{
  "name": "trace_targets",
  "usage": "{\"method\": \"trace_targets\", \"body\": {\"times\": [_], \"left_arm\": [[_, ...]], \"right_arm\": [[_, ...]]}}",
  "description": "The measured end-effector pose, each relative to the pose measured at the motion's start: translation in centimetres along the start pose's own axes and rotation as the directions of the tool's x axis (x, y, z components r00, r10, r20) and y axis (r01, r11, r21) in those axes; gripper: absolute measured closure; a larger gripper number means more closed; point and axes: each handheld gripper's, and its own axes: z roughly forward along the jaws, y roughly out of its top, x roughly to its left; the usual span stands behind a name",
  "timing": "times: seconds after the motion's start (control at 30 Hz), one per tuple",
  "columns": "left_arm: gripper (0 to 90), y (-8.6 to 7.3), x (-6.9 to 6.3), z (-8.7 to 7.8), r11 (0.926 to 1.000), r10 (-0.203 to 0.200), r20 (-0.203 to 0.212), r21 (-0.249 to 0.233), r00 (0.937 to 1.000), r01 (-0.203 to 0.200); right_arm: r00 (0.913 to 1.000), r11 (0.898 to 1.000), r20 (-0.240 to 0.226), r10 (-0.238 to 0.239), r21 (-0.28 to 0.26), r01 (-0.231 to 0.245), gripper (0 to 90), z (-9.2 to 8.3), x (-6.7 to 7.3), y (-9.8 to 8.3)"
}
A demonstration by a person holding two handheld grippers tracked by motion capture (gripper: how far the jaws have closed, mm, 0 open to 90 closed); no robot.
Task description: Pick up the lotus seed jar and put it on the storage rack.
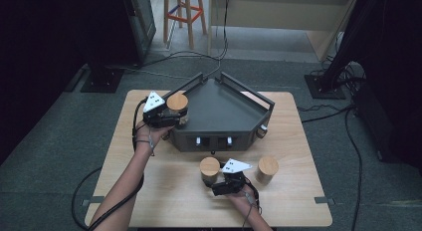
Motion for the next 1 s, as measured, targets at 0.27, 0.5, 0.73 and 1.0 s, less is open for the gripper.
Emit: {"method": "trace_targets", "body": {"times": [0.27, 0.5, 0.73, 1.0], "left_arm": [[25.2, -0.2, 0.0, 0.7, 1.0, -0.007, -0.003, 0.007, 1.0, 0.007], [25.2, -0.5, 0.1, 0.8, 0.9998, -0.011, -0.01, 0.015, 0.9999, 0.011], [25.2, -0.7, 0.5, 0.9, 0.9998, -0.019, -0.011, 0.01, 0.9998, 0.019], [25.2, -0.9, 0.5, 1.2, 0.9997, -0.009, -0.015, 0.022, 0.9998, 0.01]], "right_arm": [[1.0, 1.0, -0.004, 0.003, 0.0, -0.003, 13.9, 0.0, -0.1, 0.0], [1.0, 1.0, -0.005, -0.001, 0.001, 0.001, 13.9, 0.0, -0.1, 0.0], [1.0, 1.0, -0.005, 0.0, 0.001, 0.0, 13.9, 0.0, -0.1, 0.0], [1.0, 1.0, -0.004, 0.0, 0.0, 0.0, 13.9, 0.0, -0.1, 0.0]]}}
